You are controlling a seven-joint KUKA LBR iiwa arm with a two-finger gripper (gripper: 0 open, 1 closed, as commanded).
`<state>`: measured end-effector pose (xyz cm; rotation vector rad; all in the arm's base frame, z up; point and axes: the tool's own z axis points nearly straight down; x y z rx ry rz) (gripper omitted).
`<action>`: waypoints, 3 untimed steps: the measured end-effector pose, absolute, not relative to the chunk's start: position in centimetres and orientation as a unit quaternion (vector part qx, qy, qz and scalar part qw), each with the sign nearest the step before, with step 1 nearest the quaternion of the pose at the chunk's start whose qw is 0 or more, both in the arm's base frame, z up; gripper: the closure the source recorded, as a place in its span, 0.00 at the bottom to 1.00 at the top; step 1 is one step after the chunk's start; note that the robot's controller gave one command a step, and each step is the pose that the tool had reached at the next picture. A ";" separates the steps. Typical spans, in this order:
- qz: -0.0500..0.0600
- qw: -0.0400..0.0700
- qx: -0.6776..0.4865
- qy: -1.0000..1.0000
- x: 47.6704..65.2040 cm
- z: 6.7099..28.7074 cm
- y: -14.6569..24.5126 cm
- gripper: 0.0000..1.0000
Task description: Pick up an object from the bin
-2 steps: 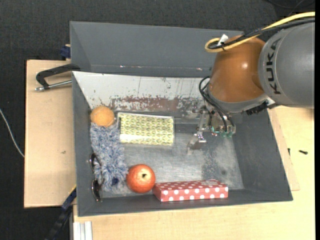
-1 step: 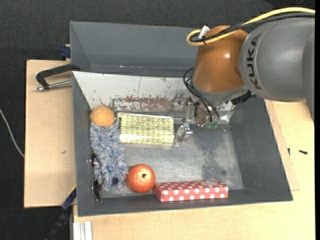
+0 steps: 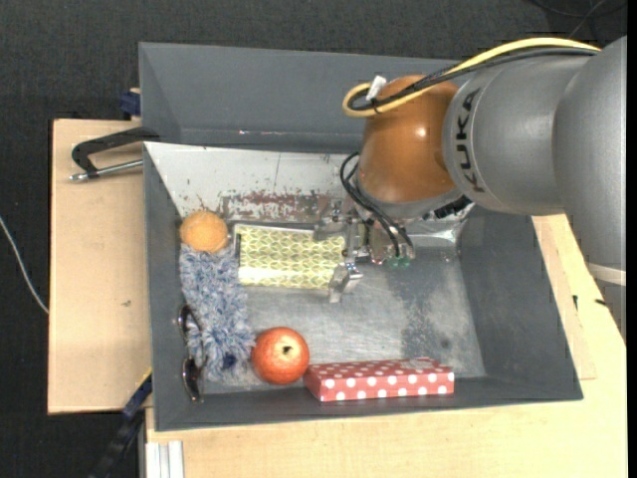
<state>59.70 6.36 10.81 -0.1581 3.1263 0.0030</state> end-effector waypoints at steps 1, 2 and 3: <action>0.000 0.001 -0.018 1.000 58.3 9.0 9.4 0.00; 0.001 0.000 -0.034 0.999 59.9 7.6 10.4 1.00; 0.001 -0.002 -0.034 0.999 59.9 7.5 10.4 1.00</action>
Offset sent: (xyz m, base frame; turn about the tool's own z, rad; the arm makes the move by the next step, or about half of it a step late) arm 0.0004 0.0389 -0.0381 0.0329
